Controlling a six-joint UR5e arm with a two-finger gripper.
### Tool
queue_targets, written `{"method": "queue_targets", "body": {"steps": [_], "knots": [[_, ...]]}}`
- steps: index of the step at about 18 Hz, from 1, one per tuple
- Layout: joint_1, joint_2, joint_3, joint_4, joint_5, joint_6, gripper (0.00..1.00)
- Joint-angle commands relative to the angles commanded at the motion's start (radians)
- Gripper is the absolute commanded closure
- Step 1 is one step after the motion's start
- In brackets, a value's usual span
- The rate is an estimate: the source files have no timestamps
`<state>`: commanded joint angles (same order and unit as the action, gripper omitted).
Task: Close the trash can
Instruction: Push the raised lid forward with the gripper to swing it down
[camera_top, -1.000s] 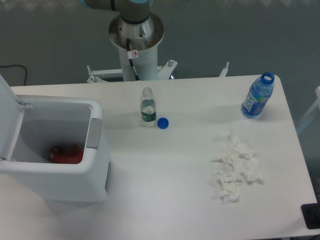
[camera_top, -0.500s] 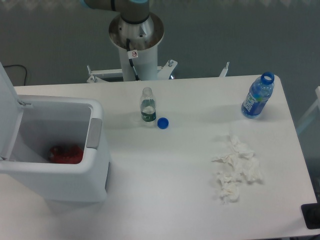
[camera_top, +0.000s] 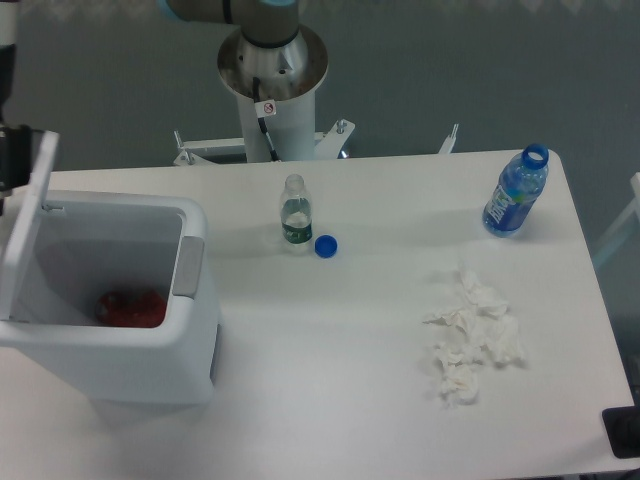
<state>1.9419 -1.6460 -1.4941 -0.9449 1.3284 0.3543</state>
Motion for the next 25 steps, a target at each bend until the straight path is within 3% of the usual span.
{"method": "queue_targets", "body": {"steps": [11,25], "knots": [[0.092,0.035,-0.032,0.002,0.044,0.071,0.00],[0.100,0.028,-0.040,0.000,0.187,0.069,0.00]]}}
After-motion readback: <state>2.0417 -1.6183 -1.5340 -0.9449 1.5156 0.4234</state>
